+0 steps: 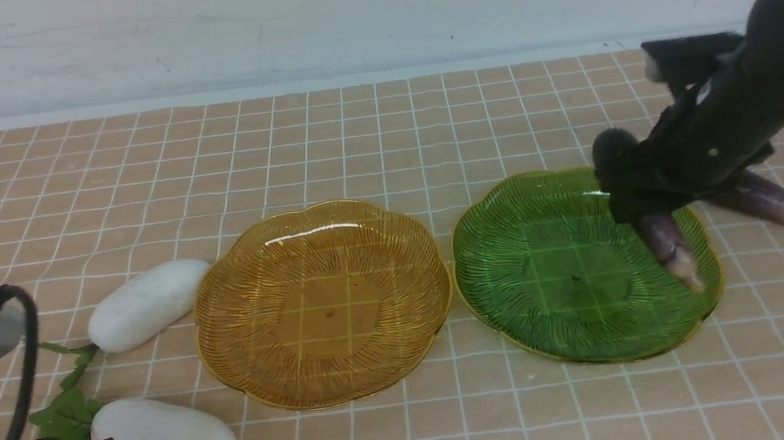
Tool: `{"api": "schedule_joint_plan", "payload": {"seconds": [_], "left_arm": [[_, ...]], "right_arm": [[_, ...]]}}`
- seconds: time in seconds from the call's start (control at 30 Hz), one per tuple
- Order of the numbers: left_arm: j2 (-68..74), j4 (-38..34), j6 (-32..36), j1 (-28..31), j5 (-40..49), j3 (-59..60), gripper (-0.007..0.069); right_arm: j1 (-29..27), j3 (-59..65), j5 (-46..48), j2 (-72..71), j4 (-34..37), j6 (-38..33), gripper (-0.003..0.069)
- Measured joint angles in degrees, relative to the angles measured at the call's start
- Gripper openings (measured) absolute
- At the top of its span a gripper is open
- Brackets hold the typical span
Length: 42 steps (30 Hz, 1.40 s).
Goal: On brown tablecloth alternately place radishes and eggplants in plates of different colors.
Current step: 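Put the eggplants into the green plate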
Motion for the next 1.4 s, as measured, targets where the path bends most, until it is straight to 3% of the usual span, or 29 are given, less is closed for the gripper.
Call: {"api": "schedule_joint_plan", "payload": {"seconds": [0.17,0.33,0.57,0.7,0.93,1.03,1.07,1.23,1.4], "left_arm": [[1.56,0.13,0.05,0.0,0.0,0.0,0.0054],[1.67,0.13,0.13,0.0,-0.06,0.0,0.0118],[1.67,0.13,0.38,0.0,-0.06,0.0,0.0179],[1.67,0.13,0.38,0.0,-0.06,0.0,0.019],[1.67,0.13,0.38,0.0,-0.1,0.0,0.019],[1.67,0.13,0.38,0.0,-0.1,0.0,0.019],[1.67,0.13,0.38,0.0,-0.1,0.0,0.019],[1.67,1.11,0.38,0.0,-0.1,0.0,0.0195],[1.67,4.97,-0.81,0.0,-0.13,0.0,0.0239]], "right_arm": [[-0.15,0.07,-1.11,3.24,-0.5,-0.18,0.0547],[-2.99,-3.0,-1.06,3.3,-3.69,-0.23,0.0637],[-10.31,-9.9,-0.81,7.77,-15.39,-1.41,0.0542],[-10.74,-10.38,-1.22,12.68,-22.13,-2.26,0.0533],[-10.74,-10.63,-2.96,16.95,-26.59,-2.47,0.0523],[-10.74,-11.09,-2.33,17.22,-26.82,-2.75,0.0421],[-10.74,-12.04,-0.21,17.22,-26.35,-2.75,0.0353],[-10.74,-20.86,17.62,16.02,-18.69,-2.69,0.035],[-9.95,-23.51,21.93,10.41,4.87,-0.1,0.035]]}}
